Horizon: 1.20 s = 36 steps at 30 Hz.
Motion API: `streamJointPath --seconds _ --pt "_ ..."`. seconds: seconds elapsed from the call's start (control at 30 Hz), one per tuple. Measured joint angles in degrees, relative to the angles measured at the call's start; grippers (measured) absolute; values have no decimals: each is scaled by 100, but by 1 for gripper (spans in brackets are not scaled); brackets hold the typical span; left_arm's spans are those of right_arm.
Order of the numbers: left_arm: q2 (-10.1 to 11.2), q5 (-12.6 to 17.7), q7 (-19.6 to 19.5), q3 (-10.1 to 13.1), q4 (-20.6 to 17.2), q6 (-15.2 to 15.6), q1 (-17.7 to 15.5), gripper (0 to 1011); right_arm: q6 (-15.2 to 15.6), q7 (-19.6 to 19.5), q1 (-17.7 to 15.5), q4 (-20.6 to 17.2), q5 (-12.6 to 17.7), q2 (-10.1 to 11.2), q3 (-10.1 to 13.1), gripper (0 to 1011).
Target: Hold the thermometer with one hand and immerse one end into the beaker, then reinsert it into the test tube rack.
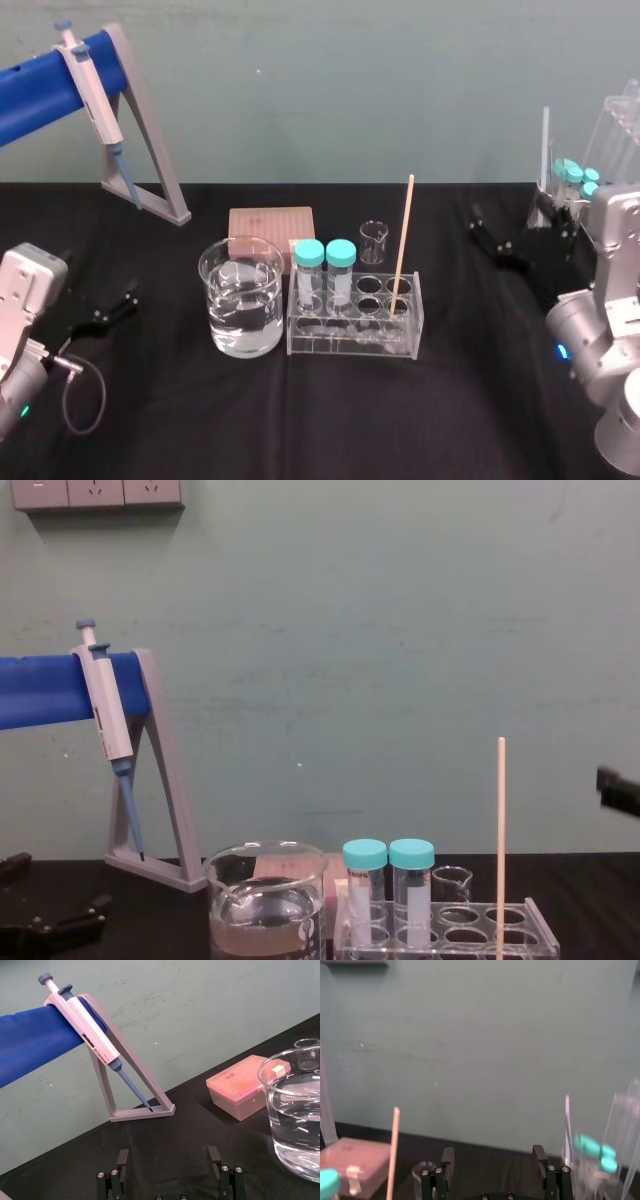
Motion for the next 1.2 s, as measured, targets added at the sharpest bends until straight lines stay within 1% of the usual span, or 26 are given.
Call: streamJointPath --seconds 0.17,0.27,0.4,1.2 --pt "0 0 0 0 0 0 0 1004 -52 143 120 553 59 -194 -7 1003" --pt "0 0 0 0 0 0 0 1004 -62 248 149 759 89 -262 -9 1003" --pt "0 0 0 0 0 0 0 1004 -62 376 172 917 109 -314 1 1003" --pt "0 0 0 0 0 0 0 1004 -60 368 170 883 116 -301 -4 1003"
